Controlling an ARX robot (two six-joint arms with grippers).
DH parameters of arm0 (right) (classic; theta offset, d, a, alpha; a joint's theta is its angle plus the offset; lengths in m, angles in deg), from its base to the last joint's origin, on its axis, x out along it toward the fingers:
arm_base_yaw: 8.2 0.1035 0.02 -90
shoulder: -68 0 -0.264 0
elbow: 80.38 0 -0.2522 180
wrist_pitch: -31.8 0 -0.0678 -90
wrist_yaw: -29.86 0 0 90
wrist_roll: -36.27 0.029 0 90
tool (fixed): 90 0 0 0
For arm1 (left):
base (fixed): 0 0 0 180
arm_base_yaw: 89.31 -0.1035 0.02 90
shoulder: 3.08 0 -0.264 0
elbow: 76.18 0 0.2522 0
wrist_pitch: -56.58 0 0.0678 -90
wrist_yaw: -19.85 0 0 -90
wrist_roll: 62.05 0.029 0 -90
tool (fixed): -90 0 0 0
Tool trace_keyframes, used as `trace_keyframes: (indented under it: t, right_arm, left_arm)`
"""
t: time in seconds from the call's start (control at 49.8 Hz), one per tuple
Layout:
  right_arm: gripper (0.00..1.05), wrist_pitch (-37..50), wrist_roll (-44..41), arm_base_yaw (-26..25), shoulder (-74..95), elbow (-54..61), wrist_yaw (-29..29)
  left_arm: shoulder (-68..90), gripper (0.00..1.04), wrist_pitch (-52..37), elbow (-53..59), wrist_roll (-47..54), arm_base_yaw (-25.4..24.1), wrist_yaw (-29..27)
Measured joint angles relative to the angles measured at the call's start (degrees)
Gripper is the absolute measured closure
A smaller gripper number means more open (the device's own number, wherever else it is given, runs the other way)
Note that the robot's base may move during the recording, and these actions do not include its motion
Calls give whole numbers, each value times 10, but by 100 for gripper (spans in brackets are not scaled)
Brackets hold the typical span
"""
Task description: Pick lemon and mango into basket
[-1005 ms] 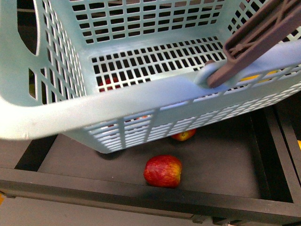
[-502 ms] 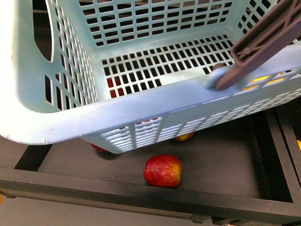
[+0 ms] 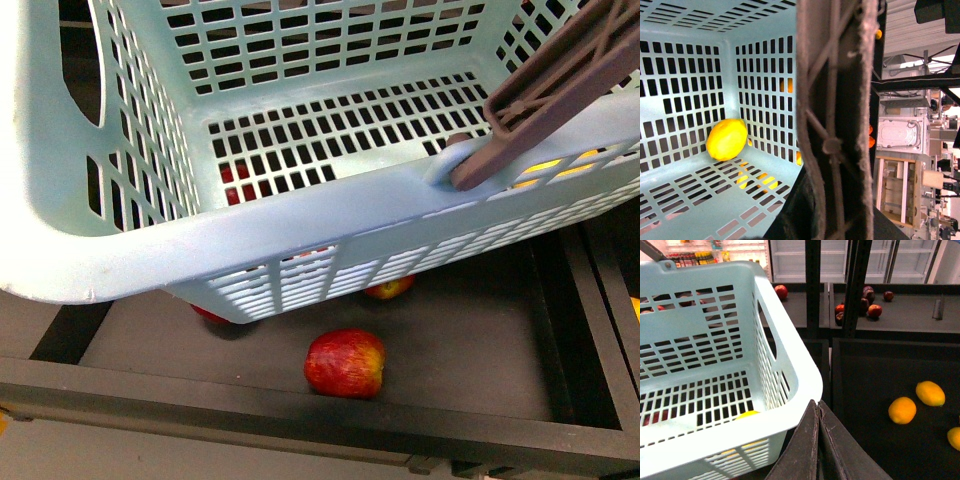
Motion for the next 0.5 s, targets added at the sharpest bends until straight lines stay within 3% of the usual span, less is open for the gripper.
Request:
trace_keyframes:
  t: [0.161,0.502]
  right_arm:
    - [101,-27,-1,0,-52,26,0]
    - [29,-28,-1,0,-61,29,0]
  left_arm:
    - [0,100,0,0,0,0,1]
    - [0,100,0,0,0,0,0]
